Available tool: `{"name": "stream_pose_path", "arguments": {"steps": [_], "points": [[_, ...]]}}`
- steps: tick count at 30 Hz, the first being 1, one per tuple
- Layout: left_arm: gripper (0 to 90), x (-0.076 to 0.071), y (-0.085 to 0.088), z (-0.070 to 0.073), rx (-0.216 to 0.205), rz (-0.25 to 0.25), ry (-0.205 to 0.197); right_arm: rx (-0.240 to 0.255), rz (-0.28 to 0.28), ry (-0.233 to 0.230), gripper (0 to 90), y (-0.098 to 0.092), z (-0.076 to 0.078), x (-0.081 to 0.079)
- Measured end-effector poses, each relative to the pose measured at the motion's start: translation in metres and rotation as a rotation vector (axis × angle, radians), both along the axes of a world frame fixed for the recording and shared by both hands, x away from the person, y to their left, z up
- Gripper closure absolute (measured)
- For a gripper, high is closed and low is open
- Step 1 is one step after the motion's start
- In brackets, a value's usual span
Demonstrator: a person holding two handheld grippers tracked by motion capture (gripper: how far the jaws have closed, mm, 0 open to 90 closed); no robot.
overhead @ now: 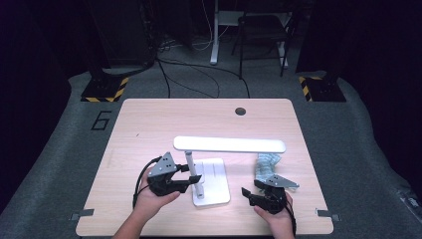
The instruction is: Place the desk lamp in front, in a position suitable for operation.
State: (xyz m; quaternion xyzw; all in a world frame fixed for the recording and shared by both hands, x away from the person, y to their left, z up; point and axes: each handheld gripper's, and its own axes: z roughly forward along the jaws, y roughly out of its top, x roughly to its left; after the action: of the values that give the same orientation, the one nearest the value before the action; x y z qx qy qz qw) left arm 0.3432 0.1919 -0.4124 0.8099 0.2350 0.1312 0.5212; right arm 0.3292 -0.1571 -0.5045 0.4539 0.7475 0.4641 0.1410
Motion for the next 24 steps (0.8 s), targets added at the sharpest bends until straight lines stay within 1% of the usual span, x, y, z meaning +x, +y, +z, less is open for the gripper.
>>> {"name": "stream_pose_path", "arguments": {"steps": [1, 2, 3, 4, 5, 6, 7, 8, 11, 12, 13, 14, 17, 20, 22, 23, 24], "points": [[53.5, -0.001, 0.0, 0.0, 0.004, 0.001, 0.003, 0.008, 0.013, -0.006, 36.9, 0.001, 0.001, 0.0], [53.7, -0.001, 0.0, 0.0, 0.004, 0.005, -0.002, 0.001, 0.008, -0.013, 36.9, 0.001, 0.002, -0.001], [53.8, -0.003, 0.0, 0.0, -0.003, 0.018, -0.006, -0.001, 0.016, -0.018, 36.7, 0.001, 0.002, -0.001], [53.9, -0.004, 0.001, 0.0, 0.001, 0.022, 0.001, -0.006, 0.021, -0.021, 36.4, 0.001, 0.003, -0.001], [53.9, -0.005, 0.002, 0.0, -0.001, 0.03, -0.004, 0.002, 0.024, -0.016, 35.9, 0.002, 0.003, 0.0], [54.0, -0.006, 0.003, 0.0, -0.002, 0.037, -0.008, 0.003, 0.036, -0.02, 35.2, 0.002, 0.003, 0.0], [54.0, -0.007, 0.004, 0.0, 0.003, 0.045, -0.015, -0.008, 0.042, -0.022, 33.5, 0.003, 0.003, -0.001], [54.1, -0.008, 0.005, 0.0, 0.006, 0.044, -0.016, -0.009, 0.041, -0.024, 31.7, 0.004, 0.003, 0.0], [54.1, -0.009, 0.007, 0.0, 0.003, 0.06, -0.014, -0.018, 0.045, -0.013, 30.7, 0.006, 0.003, 0.0], [54.1, -0.01, 0.009, 0.001, 0.005, 0.056, -0.003, -0.024, 0.051, -0.008, 30.9, 0.006, 0.003, 0.0], [54.1, -0.01, 0.01, 0.001, 0.011, 0.058, -0.009, -0.027, 0.05, -0.008, 31.8, 0.006, 0.004, 0.0], [54.1, -0.011, 0.01, 0.0, 0.003, 0.068, -0.015, -0.027, 0.049, -0.018, 33.3, 0.006, 0.004, 0.0], [54.1, -0.012, 0.012, 0.0, -0.004, 0.073, -0.014, -0.041, 0.051, -0.038, 37.2, 0.006, 0.007, -0.001], [54.1, -0.013, 0.013, 0.0, -0.005, 0.076, -0.013, -0.075, 0.06, -0.053, 43.9, 0.006, 0.011, -0.002], [54.0, -0.013, 0.014, 0.0, -0.004, 0.08, -0.014, -0.091, 0.061, -0.051, 45.9, 0.008, 0.014, -0.003], [54.0, -0.014, 0.015, 0.0, 0.0, 0.08, -0.013, -0.108, 0.061, -0.055, 47.4, 0.008, 0.015, -0.003], [54.0, -0.014, 0.015, 0.0, -0.005, 0.075, -0.013, -0.115, 0.066, -0.06, 48.9, 0.008, 0.016, -0.002]]}}
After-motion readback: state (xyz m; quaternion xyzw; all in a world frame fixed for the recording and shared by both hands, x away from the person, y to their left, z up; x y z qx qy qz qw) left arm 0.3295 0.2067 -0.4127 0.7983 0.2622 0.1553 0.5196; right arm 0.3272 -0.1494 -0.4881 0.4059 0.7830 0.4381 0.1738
